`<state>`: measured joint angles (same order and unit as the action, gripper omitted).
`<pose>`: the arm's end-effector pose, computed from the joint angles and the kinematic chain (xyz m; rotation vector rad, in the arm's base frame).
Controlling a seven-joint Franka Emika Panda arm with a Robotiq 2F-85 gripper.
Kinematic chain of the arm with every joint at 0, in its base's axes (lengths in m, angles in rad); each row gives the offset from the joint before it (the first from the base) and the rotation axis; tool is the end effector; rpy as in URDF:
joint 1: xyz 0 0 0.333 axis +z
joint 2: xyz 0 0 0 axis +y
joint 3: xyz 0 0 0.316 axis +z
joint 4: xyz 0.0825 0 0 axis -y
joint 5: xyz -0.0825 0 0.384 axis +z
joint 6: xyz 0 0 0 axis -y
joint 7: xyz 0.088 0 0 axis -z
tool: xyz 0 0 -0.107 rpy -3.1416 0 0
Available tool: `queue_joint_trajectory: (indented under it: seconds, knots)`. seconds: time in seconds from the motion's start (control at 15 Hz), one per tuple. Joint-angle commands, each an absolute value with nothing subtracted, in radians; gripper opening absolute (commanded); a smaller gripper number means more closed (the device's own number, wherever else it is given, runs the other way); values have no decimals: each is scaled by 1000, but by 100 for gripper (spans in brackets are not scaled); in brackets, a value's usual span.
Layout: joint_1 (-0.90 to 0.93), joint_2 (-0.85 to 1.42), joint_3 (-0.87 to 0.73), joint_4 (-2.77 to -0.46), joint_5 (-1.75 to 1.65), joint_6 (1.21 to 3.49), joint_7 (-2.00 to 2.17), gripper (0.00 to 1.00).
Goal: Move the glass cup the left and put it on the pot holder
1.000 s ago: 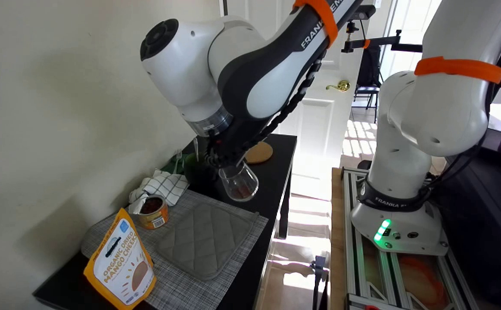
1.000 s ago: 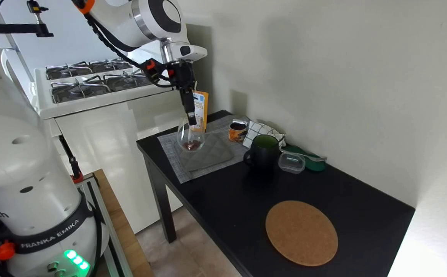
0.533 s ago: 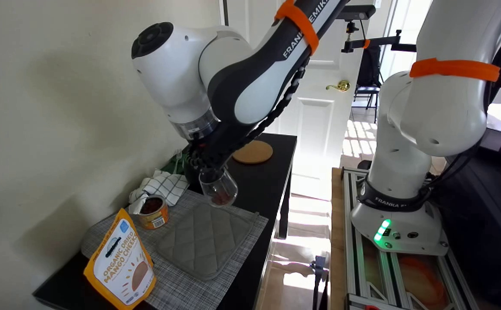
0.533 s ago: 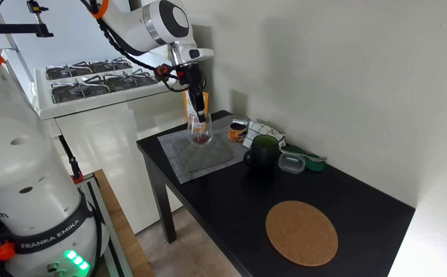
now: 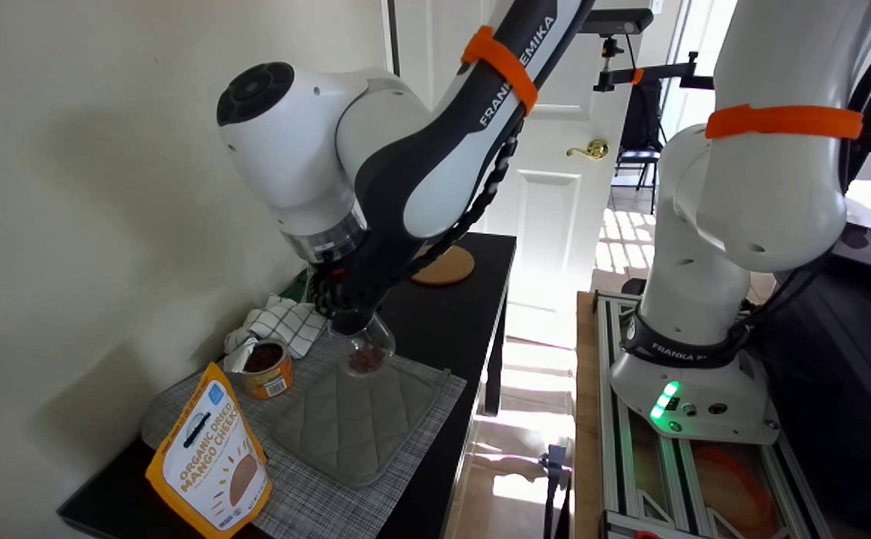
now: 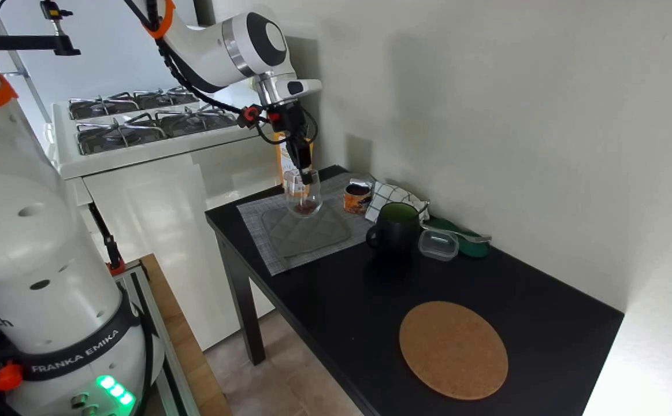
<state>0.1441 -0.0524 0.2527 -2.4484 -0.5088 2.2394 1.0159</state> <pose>0.4299 0.1641 0.3093 2.7172 -0.3676 0.1815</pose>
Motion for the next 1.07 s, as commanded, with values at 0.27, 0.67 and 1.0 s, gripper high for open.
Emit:
queue_joint_trajectory:
  seconds: [0.27, 0.67, 1.0]
  knots:
    - [178, 115, 214, -2374, -581, 2409, 1122, 1]
    - [249, 159, 189, -2346, -568, 2411, 1115, 1]
    - [302, 136, 188, -2366, -582, 2317, 1172, 1]
